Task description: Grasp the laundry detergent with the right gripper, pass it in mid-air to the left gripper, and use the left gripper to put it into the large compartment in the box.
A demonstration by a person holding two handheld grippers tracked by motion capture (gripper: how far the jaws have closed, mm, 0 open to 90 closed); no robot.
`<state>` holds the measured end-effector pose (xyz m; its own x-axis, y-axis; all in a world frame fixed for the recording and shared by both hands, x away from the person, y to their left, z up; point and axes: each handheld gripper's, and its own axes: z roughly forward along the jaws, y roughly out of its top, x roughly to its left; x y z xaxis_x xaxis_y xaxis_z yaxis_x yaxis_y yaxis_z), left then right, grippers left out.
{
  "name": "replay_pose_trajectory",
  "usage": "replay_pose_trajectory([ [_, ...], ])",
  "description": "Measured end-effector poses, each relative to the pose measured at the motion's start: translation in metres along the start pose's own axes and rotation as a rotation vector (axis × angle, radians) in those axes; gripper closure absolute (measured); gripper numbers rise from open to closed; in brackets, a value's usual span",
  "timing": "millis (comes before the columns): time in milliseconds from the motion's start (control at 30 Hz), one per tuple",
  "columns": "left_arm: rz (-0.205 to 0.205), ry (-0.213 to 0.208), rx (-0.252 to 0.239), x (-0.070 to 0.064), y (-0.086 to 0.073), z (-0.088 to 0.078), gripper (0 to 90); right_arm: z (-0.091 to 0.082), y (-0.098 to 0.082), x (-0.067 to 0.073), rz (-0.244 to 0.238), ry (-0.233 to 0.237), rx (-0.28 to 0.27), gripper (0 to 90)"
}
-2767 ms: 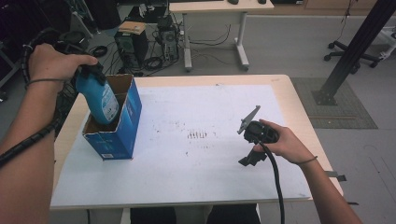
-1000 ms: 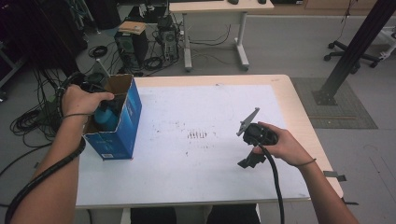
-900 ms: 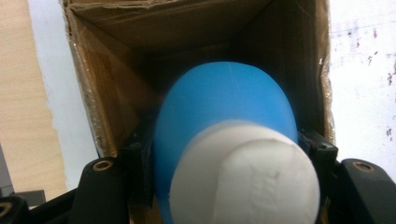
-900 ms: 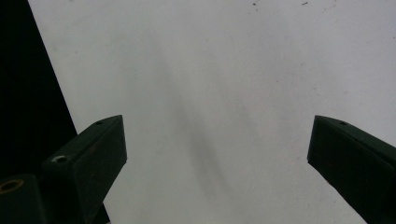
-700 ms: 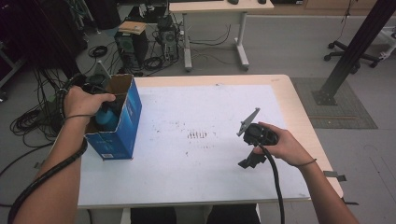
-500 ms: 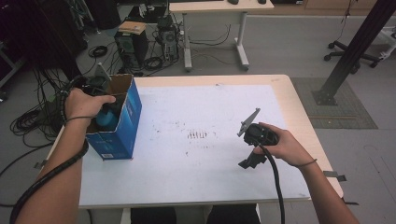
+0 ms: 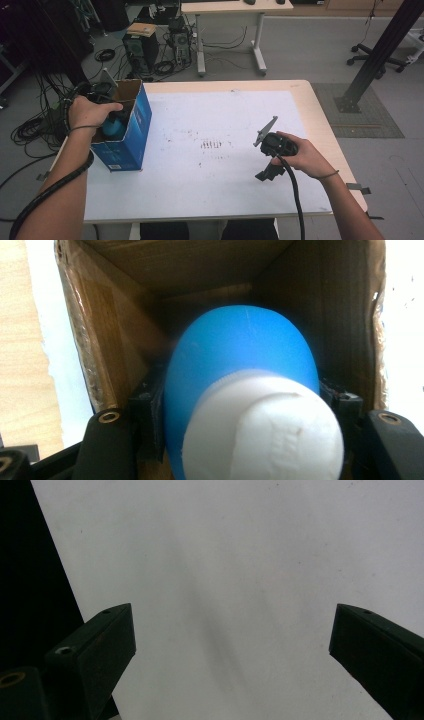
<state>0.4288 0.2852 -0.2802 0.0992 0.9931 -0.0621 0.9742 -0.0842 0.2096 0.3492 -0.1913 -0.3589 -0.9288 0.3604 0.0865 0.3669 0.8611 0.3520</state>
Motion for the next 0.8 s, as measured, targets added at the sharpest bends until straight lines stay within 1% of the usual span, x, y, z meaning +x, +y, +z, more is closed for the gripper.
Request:
replay_pose_trajectory([
  [100, -0.006, -0.006, -0.003, 0.0007, -0.0007, 0.0, 37.4, 0.0001, 0.0006, 0.0, -0.001, -0.001, 0.001, 4.8],
  [133, -0.007, -0.019, -0.005, 0.0009, -0.0013, -0.0003, 37.4, 0.0001, 0.0009, 0.0001, -0.002, -0.001, 0.001, 4.8],
  [200, -0.007, -0.019, -0.005, 0.0009, -0.0013, -0.0003, 37.2, 0.0002, 0.0015, 0.0004, -0.003, 0.001, 0.0, 4.8],
  [233, -0.008, -0.029, -0.01, 0.0007, -0.0013, -0.0011, 37.1, 0.0003, 0.0016, 0.0004, -0.003, 0.0, 0.001, 4.8],
  [267, 0.001, -0.028, -0.007, -0.0014, -0.0006, -0.0043, 36.6, 0.0004, 0.0016, 0.0004, -0.004, -0.001, 0.001, 4.8],
  [433, 0.003, -0.024, -0.008, -0.0023, -0.0005, -0.0053, 36.6, 0.0007, 0.0015, 0.0005, -0.003, -0.003, 0.004, 4.8],
  [800, -0.006, -0.016, -0.003, -0.0018, -0.0014, -0.0077, 36.6, -0.0004, 0.0, 0.0006, 0.0, -0.003, 0.0, 4.8],
])
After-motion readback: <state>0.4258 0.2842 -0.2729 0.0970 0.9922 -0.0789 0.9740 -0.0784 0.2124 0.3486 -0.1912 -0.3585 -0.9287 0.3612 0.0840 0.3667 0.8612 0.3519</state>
